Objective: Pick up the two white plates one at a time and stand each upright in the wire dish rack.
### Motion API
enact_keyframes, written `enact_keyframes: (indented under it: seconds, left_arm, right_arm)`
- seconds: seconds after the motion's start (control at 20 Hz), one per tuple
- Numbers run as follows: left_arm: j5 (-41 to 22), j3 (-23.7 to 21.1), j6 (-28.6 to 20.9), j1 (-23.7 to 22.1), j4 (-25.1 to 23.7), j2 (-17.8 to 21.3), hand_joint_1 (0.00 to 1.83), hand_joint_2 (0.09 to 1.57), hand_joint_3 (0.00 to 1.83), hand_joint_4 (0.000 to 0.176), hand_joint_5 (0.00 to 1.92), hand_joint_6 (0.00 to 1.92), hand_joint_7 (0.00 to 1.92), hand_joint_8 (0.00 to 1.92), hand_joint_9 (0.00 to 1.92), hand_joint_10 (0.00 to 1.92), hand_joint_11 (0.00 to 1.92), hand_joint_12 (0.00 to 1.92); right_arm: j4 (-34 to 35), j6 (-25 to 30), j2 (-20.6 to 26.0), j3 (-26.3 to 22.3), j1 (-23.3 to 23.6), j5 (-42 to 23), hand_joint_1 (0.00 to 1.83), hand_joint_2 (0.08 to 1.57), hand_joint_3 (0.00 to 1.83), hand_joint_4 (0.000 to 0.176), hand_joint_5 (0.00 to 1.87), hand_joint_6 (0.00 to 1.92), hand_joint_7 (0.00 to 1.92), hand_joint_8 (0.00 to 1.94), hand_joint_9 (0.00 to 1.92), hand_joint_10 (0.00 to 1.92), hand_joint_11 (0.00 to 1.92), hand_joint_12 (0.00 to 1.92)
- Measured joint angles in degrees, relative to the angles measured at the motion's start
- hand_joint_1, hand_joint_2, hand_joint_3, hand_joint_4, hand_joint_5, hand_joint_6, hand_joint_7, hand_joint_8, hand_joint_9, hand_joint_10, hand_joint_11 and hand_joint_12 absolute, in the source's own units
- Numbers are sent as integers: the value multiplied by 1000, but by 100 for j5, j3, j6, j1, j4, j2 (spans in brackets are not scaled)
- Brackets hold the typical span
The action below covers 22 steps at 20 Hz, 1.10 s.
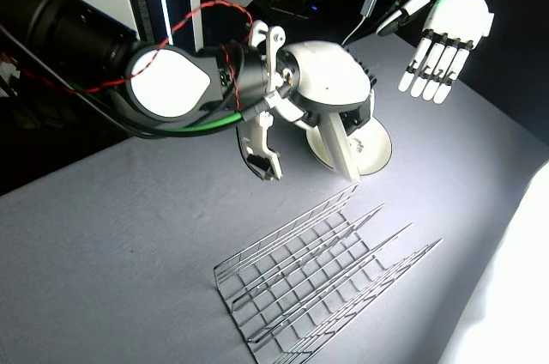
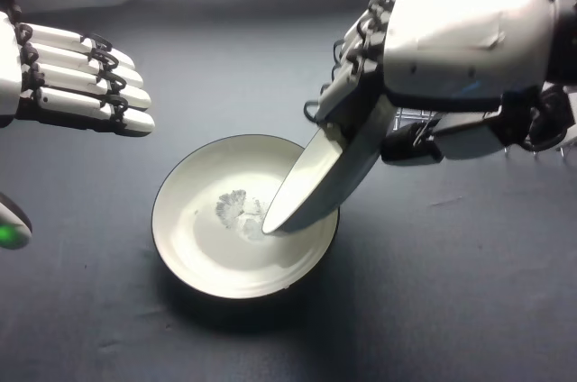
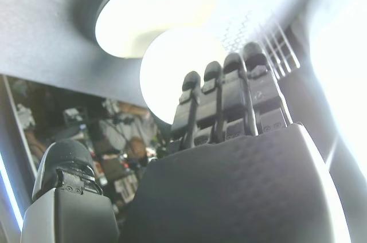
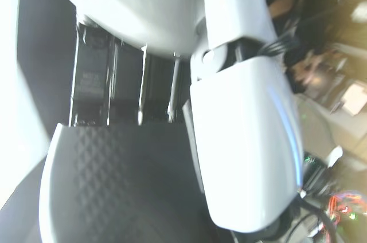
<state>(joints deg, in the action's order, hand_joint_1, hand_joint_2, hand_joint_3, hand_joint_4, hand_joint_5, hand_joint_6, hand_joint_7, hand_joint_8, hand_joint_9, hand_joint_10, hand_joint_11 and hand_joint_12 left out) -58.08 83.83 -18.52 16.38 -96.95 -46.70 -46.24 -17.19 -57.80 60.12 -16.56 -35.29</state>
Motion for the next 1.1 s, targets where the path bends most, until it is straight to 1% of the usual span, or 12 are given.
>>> enact_keyframes:
  seconds: [0.1,0.2,0.25,0.3,0.4,0.5,0.65,0.7,0.8,0.85,1.0,1.1]
  left_arm:
    - [-13,-4,2,24,15,-35,0,1003,0,0,89,2,67,1,53,1,0,182]
    - [-24,-4,2,24,15,-35,0,1004,0,0,88,1,64,0,53,1,0,172]
    - [-24,-11,2,24,15,-35,0,1004,0,0,74,1,50,1,36,1,0,132]
    - [-28,-35,0,28,15,-35,0,1002,0,0,85,0,64,0,53,1,0,190]
    - [-63,-70,0,74,28,-35,0,1004,1,0,99,3,76,3,66,3,0,224]
    - [-111,-68,2,125,7,-39,0,1000,0,0,83,2,59,1,44,0,0,165]
    - [-79,-28,7,197,-15,-144,0,998,0,0,77,0,55,0,46,1,0,164]
    - [-70,-26,2,264,37,-170,0,998,0,0,90,0,71,0,63,1,0,225]
    - [-46,-28,7,363,24,-251,0,1001,1,0,72,0,49,1,46,0,0,192]
    - [-46,-33,7,391,-26,-315,0,1005,2,0,67,0,46,0,42,0,0,173]
    - [-17,-46,7,391,-42,-391,0,1010,2,0,86,2,71,3,65,4,0,224]
    - [31,-76,59,391,-39,-417,0,1005,0,0,79,5,62,5,48,2,0,173]
  right_arm:
    - [411,9,118,-162,94,136,1387,1082,1,0,929,973,1065,778,1035,1093,890,1266]
    - [686,17,192,-260,140,138,1382,1099,1,0,888,1049,1022,842,1012,1124,887,1282]
    - [817,15,216,-308,144,142,1384,1094,0,0,895,1036,1039,812,1025,1107,908,1282]
    - [990,20,251,-374,168,205,1383,1094,1,0,901,1031,1031,830,1018,1112,911,1285]
    - [1419,26,297,-474,216,310,1386,1086,0,0,912,1006,1064,782,1033,1085,923,1250]
    - [1784,20,345,-503,286,352,1386,1083,0,0,917,998,1081,760,1027,1087,892,1258]
    - [2544,7,470,-608,396,533,1388,1080,0,0,933,960,1071,770,1043,1083,911,1266]
    - [2756,11,514,-660,444,601,1388,1080,0,0,933,962,1075,766,1041,1085,915,1268]
    - [3353,13,597,-752,568,761,1385,1089,1,0,914,1000,1044,823,1022,1107,894,1285]
    - [3646,15,632,-767,643,815,1386,1088,0,0,923,994,1048,812,1026,1101,891,1283]
    - [4288,13,697,-772,763,973,1389,1076,0,0,953,934,1085,759,1035,1087,899,1288]
    - [4588,13,758,-772,785,1091,1387,1084,1,0,925,986,1061,779,1035,1092,918,1279]
